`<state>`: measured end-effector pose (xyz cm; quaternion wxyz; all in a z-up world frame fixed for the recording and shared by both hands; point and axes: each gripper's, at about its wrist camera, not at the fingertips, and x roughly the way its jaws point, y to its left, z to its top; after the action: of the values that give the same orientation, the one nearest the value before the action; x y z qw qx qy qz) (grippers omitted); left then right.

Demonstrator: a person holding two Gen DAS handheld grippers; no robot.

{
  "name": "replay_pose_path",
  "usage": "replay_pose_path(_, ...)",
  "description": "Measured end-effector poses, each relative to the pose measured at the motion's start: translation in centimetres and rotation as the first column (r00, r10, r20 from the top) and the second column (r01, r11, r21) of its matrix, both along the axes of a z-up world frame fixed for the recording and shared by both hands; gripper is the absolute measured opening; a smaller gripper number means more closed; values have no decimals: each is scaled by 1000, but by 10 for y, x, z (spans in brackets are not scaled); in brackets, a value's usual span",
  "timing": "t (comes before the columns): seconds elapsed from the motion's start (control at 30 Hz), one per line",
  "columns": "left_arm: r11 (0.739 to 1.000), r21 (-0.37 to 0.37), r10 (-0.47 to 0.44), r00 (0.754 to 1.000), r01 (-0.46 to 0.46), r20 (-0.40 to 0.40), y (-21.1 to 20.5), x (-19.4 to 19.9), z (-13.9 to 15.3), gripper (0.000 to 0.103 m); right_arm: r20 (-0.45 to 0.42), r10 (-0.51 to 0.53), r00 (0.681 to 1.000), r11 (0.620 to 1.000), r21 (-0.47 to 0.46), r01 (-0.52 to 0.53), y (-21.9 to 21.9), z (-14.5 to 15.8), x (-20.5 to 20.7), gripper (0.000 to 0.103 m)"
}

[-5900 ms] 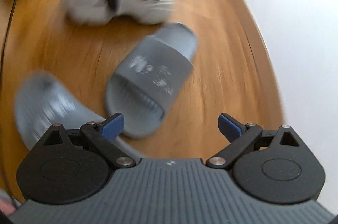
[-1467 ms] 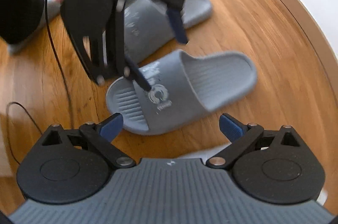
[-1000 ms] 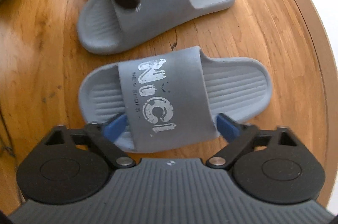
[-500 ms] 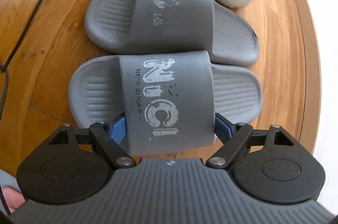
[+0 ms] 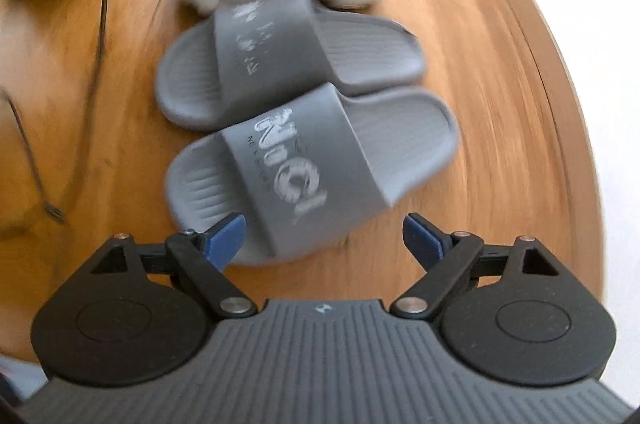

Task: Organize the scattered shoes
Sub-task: 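Grasp a light grey slide's strap with the left gripper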

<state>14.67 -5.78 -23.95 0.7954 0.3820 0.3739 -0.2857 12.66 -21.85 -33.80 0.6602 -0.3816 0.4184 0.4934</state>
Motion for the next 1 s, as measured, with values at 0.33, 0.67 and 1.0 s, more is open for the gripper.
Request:
replay_pose_path(0.33, 955, -13, -295, 954, 296, 46, -82, -26, 1, 94, -184, -380, 907, 919, 36, 392, -104, 4, 1, 94)
replay_pose_path(0.67, 898, -73, -440, 884, 433, -158, -179, -20, -44, 95, -183, -517, 836, 849, 13, 528, -184, -6, -17, 94)
replay_pose_path(1.0, 823, 57, -555, 822, 565, -124, -216, -30, -99, 94, -196, -540, 819, 835, -6, 550, -217, -14, -21, 95)
